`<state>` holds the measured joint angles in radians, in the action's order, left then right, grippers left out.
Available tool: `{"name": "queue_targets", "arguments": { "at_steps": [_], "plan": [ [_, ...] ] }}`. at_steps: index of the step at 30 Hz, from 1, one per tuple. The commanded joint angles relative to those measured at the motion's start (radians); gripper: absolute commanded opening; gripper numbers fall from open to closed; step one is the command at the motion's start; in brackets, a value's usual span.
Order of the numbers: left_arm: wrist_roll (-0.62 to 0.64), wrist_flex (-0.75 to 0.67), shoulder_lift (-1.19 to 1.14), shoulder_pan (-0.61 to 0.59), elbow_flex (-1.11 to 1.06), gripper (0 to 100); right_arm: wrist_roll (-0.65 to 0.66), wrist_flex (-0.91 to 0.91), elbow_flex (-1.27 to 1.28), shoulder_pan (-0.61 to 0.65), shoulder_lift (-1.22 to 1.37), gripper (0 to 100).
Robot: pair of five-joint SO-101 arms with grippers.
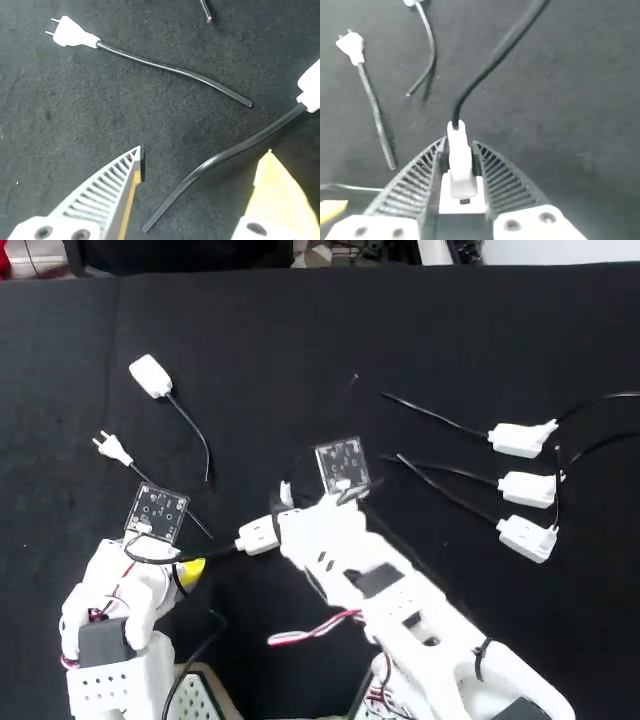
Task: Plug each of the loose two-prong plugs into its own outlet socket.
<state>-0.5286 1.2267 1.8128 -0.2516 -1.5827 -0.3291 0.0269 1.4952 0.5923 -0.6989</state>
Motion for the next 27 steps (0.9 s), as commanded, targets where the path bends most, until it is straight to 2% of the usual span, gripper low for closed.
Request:
{"name": "queue_targets", "arguments": {
  "at_steps": [1, 4, 7, 22, 27],
  "plan": [
    [-0.003, 0.008, 0.005, -0.008, 0.002, 35, -0.015, 0.16, 0.044, 0.028, -0.03, 1.3],
    [-0.003, 0.008, 0.005, -0.008, 0.002, 35, 0.035, 0.313, 0.102, 0.028, -0.024, 1.3],
    [-0.003, 0.008, 0.005, -0.008, 0.002, 35, 0.054, 0.385, 0.147, 0.028, -0.024, 1.3],
    [-0.005, 0.008, 0.005, -0.008, 0.002, 35, 0.054, 0.33, 0.17, 0.054, -0.022, 1.3],
    [-0.005, 0.008, 0.005, -0.008, 0.002, 35, 0.054, 0.258, 0.153, 0.049, -0.022, 1.3]
  ]
}}
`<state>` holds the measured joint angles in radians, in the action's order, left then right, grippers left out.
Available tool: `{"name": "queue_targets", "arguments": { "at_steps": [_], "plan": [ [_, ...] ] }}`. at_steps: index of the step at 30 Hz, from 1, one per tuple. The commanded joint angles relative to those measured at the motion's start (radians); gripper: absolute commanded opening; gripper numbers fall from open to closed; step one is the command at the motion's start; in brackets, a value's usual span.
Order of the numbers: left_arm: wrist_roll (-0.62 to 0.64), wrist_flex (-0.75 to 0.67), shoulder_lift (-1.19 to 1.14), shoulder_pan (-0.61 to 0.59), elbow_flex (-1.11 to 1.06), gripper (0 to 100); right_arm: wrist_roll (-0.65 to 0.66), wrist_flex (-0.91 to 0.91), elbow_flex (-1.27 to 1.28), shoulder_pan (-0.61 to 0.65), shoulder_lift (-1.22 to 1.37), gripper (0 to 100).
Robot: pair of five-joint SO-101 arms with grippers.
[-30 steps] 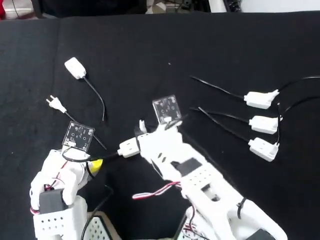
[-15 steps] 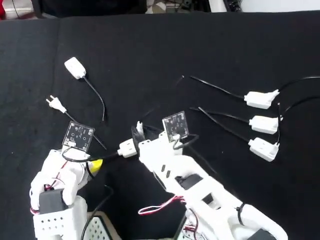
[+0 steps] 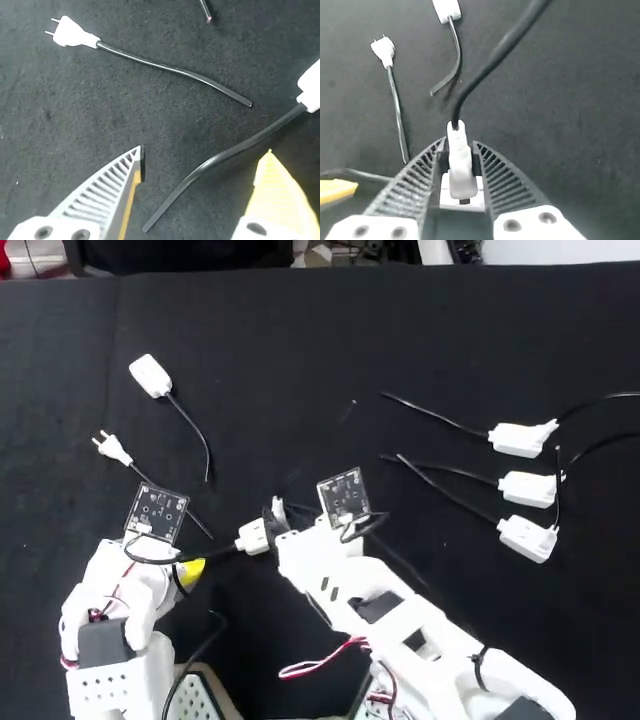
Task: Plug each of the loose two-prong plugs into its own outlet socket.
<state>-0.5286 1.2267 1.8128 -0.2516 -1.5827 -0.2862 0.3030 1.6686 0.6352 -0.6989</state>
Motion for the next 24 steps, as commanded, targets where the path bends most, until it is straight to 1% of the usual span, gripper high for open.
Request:
{"name": "queue_targets", "arguments": {
  "at_steps": [1, 8, 14, 18, 21, 24],
  "plan": [
    [-0.005, 0.008, 0.005, -0.008, 0.002, 35, 0.011, -0.023, -0.024, 0.006, -0.022, 1.3],
    [-0.006, 0.026, 0.005, -0.004, 0.004, 35, 0.011, -0.017, -0.027, 0.005, -0.022, 1.3],
    [-0.006, 0.026, 0.005, -0.002, 0.005, 35, 0.006, -0.017, -0.067, -0.054, -0.004, 1.3],
    [-0.006, 0.025, 0.005, -0.004, 0.005, 35, 0.005, -0.015, -0.151, -0.058, 0.133, 1.3],
    [-0.006, 0.023, 0.005, -0.005, 0.005, 35, -0.031, -0.014, -0.232, -0.06, 0.252, 1.2],
    [-0.006, 0.02, 0.005, -0.007, 0.004, 35, -0.032, -0.014, -0.26, -0.054, 0.309, 1.2]
  ]
}}
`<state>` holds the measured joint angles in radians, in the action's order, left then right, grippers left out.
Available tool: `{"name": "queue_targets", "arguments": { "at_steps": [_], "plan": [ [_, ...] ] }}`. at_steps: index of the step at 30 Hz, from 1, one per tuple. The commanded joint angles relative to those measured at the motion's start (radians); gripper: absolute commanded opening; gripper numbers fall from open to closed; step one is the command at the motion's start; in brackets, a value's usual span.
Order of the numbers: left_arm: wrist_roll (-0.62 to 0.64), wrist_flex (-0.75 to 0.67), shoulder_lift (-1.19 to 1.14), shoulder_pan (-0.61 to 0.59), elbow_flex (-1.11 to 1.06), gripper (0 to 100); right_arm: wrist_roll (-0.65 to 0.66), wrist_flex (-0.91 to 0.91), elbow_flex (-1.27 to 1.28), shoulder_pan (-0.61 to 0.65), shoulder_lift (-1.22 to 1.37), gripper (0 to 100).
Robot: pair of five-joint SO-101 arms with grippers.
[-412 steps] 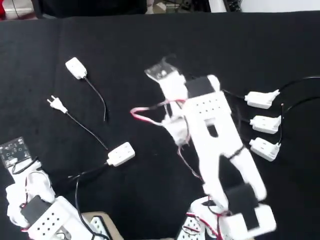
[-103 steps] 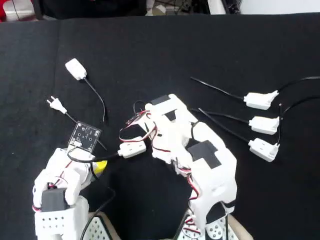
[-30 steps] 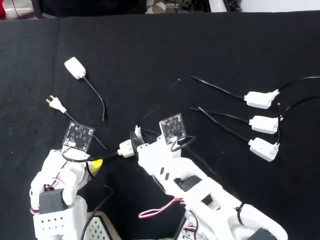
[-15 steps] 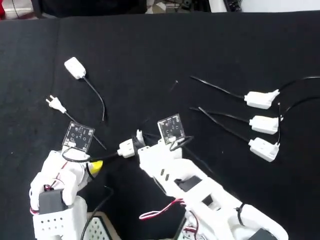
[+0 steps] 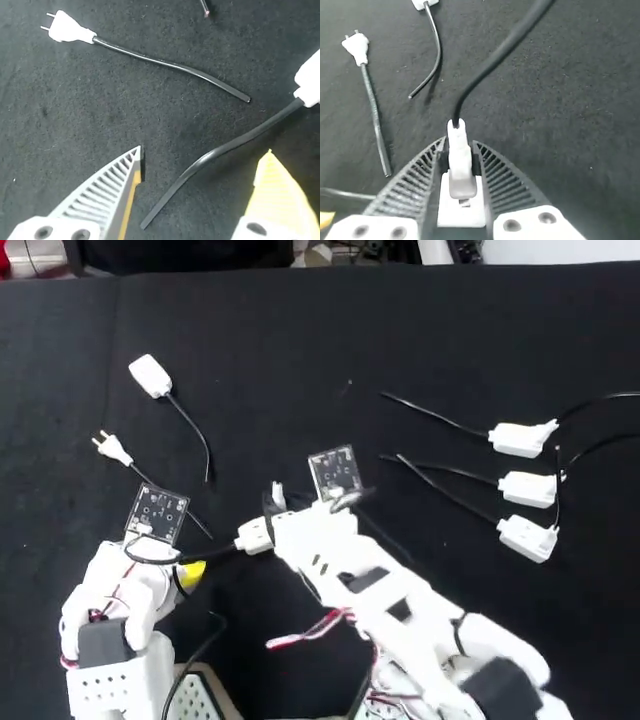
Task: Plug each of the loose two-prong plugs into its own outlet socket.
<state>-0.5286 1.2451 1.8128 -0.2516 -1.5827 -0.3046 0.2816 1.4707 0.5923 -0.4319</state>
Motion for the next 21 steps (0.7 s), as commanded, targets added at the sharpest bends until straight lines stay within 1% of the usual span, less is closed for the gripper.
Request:
{"name": "queue_targets", "arguments": {
  "at_steps": [1, 3, 5, 8, 10, 17, 21],
  "plan": [
    [-0.006, 0.002, 0.005, -0.007, 0.004, 35, -0.014, 0.008, -0.059, -0.011, 0.038, 1.2],
    [-0.006, 0.002, 0.005, -0.005, 0.004, 35, -0.012, 0.021, -0.031, -0.011, 0.008, 1.2],
    [-0.006, 0.002, 0.005, -0.004, 0.004, 35, 0.003, 0.072, 0.021, -0.011, -0.028, 1.2],
    [-0.006, 0.002, 0.005, -0.004, 0.004, 35, 0.078, 0.127, 0.107, -0.011, -0.077, 1.2],
    [-0.006, 0.002, 0.006, -0.002, 0.004, 35, 0.101, 0.138, 0.139, -0.011, -0.104, 1.2],
    [-0.006, 0.002, 0.006, -0.002, 0.004, 35, 0.143, 0.133, 0.15, -0.014, -0.12, 1.2],
    [-0.006, 0.002, 0.006, -0.002, 0.004, 35, 0.173, 0.135, 0.14, -0.058, -0.12, 1.2]
  ]
}}
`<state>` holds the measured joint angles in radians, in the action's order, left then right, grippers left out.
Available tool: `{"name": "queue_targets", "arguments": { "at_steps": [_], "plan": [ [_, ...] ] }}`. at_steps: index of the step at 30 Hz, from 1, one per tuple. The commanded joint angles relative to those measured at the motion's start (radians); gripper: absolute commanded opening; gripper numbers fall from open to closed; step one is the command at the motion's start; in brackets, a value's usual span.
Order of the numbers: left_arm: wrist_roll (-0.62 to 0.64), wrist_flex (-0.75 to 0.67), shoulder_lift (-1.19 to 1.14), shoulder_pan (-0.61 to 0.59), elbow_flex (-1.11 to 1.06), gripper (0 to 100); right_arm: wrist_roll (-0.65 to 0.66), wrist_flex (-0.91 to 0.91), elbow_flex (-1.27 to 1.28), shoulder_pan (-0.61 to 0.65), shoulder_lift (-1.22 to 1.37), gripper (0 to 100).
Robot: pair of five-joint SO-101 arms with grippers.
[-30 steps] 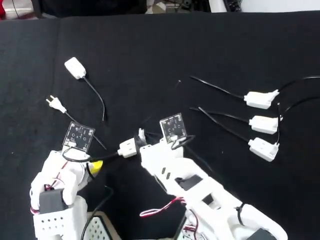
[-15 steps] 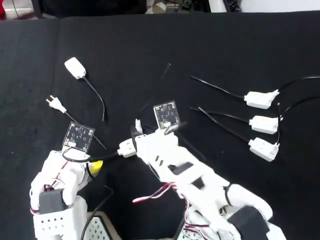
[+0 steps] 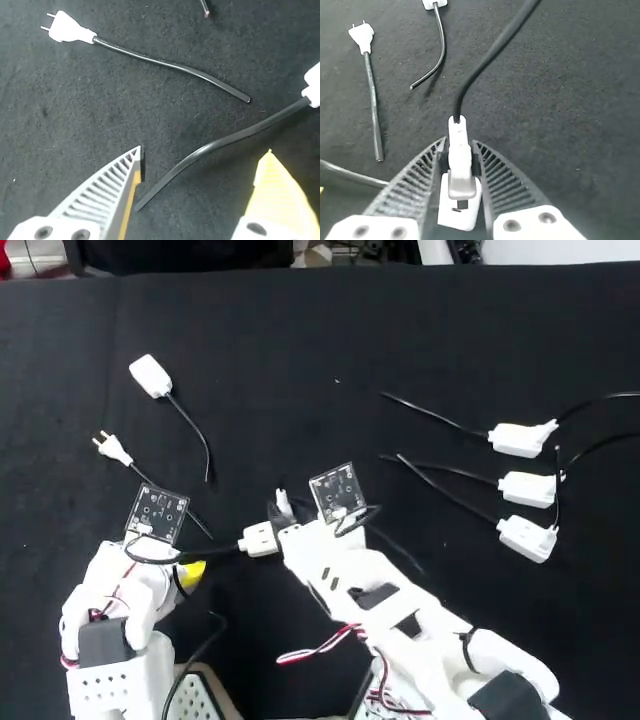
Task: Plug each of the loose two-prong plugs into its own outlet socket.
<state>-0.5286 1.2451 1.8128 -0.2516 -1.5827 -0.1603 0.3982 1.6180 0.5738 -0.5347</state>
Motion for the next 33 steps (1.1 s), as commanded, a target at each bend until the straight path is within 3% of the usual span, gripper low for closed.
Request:
{"name": "queue_targets", "arguments": {
  "at_steps": [1, 12, 18, 20, 22, 26, 29, 33],
  "plan": [
    [-0.006, 0.003, 0.006, -0.002, 0.004, 35, 0.035, 0.017, -0.013, -0.051, -0.018, 1.2],
    [-0.006, 0.008, 0.006, -0.001, 0.005, 35, 0.069, 0.018, -0.073, -0.066, -0.016, 1.2],
    [-0.006, 0.003, 0.006, -0.001, 0.004, 35, 0.118, -0.026, -0.206, -0.181, -0.005, 1.2],
    [-0.006, 0.003, 0.006, -0.001, 0.004, 35, 0.183, -0.229, -0.297, -0.224, 0.019, 1.3],
    [-0.006, 0.002, 0.006, -0.001, 0.004, 35, 0.215, -0.548, -0.429, -0.265, 0.045, 1.4],
    [-0.006, 0.002, 0.006, -0.001, 0.004, 35, 0.19, -1.145, -0.746, -0.322, 0.077, 1.3],
    [-0.006, 0.0, 0.006, -0.004, 0.004, 35, 0.189, -1.363, -0.86, -0.308, 0.077, 1.3],
    [-0.008, 0.003, 0.006, -0.007, 0.004, 35, 0.192, -1.513, -0.878, -0.224, 0.101, 1.3]
  ]
}}
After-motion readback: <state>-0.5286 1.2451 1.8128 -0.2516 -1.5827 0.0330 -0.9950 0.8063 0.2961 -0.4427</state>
